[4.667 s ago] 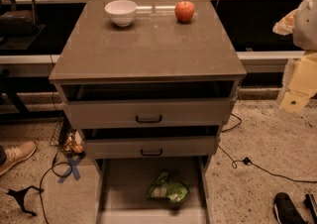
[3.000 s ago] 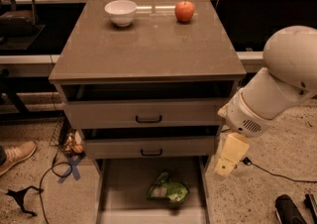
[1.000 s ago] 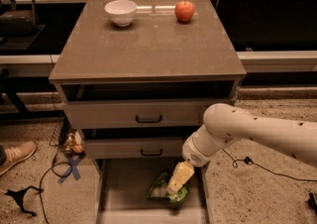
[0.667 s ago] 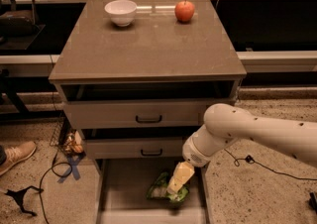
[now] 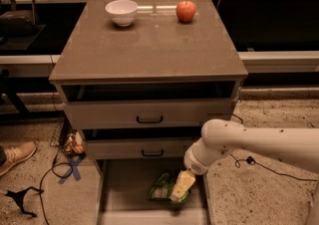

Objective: Pick green rice chip bag from bottom drawer and place on counter

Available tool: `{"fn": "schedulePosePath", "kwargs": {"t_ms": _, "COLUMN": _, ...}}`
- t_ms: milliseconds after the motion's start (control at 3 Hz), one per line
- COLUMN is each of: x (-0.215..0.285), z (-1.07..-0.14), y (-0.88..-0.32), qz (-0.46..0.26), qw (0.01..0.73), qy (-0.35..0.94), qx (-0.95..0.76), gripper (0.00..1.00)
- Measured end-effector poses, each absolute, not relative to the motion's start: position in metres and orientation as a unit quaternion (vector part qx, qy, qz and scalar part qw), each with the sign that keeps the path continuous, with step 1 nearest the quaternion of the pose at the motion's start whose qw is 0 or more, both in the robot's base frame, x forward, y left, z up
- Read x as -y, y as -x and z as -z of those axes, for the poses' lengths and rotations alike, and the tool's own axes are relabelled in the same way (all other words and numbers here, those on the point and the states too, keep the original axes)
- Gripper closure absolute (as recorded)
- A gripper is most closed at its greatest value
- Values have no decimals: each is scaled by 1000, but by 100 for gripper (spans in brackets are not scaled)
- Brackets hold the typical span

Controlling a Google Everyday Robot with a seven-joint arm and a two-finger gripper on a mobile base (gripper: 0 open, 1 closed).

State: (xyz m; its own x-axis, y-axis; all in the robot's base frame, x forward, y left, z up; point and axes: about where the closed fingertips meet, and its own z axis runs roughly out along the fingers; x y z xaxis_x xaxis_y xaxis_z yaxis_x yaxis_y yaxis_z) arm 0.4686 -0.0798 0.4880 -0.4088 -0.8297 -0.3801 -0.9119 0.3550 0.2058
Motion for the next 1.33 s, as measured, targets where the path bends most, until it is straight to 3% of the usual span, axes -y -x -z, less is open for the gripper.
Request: {"fn": "schedulePosePath", "kwargs": {"t_ms": 1333, "x": 92, "z": -382, "y": -489, "qz": -184, "qw": 154, "qy": 538, "qx": -808, "gripper": 0}}
